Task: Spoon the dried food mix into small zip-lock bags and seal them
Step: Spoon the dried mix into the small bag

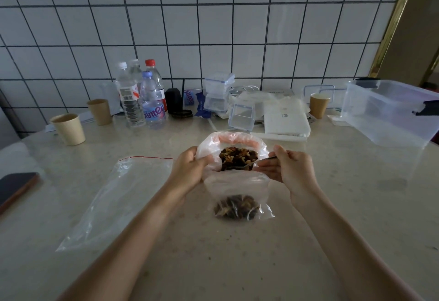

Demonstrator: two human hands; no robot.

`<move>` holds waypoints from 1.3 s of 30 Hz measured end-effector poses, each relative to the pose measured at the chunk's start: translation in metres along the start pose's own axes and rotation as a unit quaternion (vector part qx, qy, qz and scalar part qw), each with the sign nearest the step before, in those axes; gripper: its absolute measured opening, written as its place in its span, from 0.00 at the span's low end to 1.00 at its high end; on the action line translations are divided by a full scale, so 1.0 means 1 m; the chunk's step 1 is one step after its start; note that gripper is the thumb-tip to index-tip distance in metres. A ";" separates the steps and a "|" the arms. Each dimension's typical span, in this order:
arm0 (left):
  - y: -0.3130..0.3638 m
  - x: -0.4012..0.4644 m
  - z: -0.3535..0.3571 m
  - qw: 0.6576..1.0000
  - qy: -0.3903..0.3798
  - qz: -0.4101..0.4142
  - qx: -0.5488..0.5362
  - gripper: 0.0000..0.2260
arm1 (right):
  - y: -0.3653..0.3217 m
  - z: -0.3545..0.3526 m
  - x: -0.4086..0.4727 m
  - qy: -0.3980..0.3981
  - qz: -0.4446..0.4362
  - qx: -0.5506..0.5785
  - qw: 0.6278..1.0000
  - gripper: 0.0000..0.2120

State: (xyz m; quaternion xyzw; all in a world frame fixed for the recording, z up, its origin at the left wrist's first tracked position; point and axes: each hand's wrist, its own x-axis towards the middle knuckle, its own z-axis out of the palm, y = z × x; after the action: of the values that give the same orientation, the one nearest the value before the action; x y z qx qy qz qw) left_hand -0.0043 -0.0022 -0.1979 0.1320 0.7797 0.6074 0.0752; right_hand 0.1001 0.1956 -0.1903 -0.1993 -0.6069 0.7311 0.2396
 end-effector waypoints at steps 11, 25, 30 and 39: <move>0.006 -0.006 0.003 0.998 -0.010 0.041 0.035 0.11 | 0.002 0.009 -0.001 -0.025 -0.028 -0.067 0.997 0.18; 0.009 -0.010 0.005 0.999 -0.031 0.009 -0.035 0.12 | 0.006 0.008 0.006 0.030 -0.122 -0.155 0.980 0.16; 0.009 -0.010 0.006 0.999 -0.025 0.010 -0.033 0.12 | 0.011 0.013 0.006 -0.002 -0.076 -0.116 0.990 0.13; 0.003 -0.004 0.001 0.998 0.010 0.013 -0.054 0.09 | 0.001 0.007 0.005 0.000 -0.035 -0.024 0.999 0.14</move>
State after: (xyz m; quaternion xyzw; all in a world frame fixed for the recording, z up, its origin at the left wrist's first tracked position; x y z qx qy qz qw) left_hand -0.0001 -0.0018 -0.1959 0.1319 0.7446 0.6510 0.0660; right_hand 0.0918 0.1930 -0.1896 -0.1837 -0.6308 0.7077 0.2598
